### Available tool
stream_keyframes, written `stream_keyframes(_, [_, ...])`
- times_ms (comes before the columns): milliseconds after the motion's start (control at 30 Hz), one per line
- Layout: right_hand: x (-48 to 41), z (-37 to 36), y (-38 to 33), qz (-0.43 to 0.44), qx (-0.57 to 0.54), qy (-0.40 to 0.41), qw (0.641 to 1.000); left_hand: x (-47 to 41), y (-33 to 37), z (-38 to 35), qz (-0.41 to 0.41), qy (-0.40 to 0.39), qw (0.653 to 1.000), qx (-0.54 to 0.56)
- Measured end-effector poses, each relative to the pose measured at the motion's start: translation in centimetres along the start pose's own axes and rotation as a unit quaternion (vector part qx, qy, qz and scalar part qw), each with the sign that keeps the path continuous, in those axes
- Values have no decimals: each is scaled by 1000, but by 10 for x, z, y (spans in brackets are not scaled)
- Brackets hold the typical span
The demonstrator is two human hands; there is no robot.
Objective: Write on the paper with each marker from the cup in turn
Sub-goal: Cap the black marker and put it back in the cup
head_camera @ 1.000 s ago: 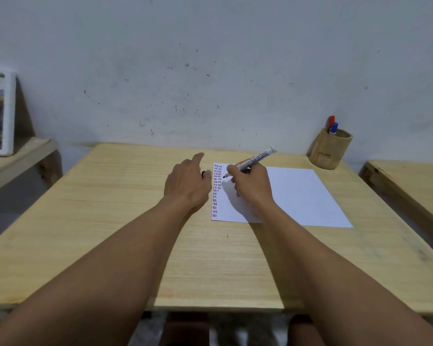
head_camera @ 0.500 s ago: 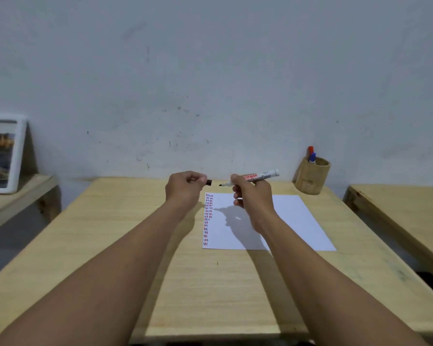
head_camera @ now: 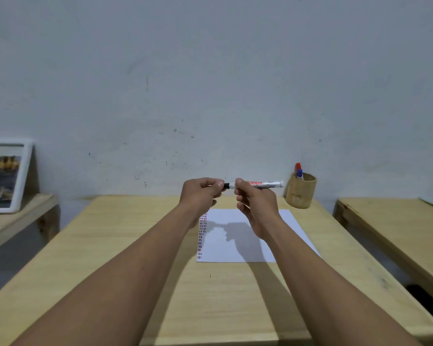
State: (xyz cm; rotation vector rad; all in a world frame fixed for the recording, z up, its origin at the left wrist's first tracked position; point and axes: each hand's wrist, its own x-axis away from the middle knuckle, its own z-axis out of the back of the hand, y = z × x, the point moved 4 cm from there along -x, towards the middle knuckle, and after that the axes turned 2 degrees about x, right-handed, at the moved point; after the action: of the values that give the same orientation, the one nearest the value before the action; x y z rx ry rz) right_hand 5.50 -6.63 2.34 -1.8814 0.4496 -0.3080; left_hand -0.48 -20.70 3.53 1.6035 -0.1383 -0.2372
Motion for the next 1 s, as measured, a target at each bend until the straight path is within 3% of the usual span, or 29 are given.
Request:
stream_keyframes(233, [0, 10, -1, -47, -60, 0, 997, 5, 13, -12, -37, 12, 999, -23])
stream_keyframes(400, [0, 8, -5, -33, -107, 86, 990, 5, 21, -27, -80, 52, 991, -88])
stream_keyframes(567, [-3, 21, -25, 72, 24, 137, 988, 11, 37, -52, -145, 58, 978, -136])
stream_keyframes(833, [-6, 68, -54, 100, 207, 111, 967, 5, 53, -102, -200, 17, 964, -175])
stream_keyframes(1000, [-22, 108, -71, 131, 264, 127, 947, -11, 41, -143, -177, 1, 975, -136])
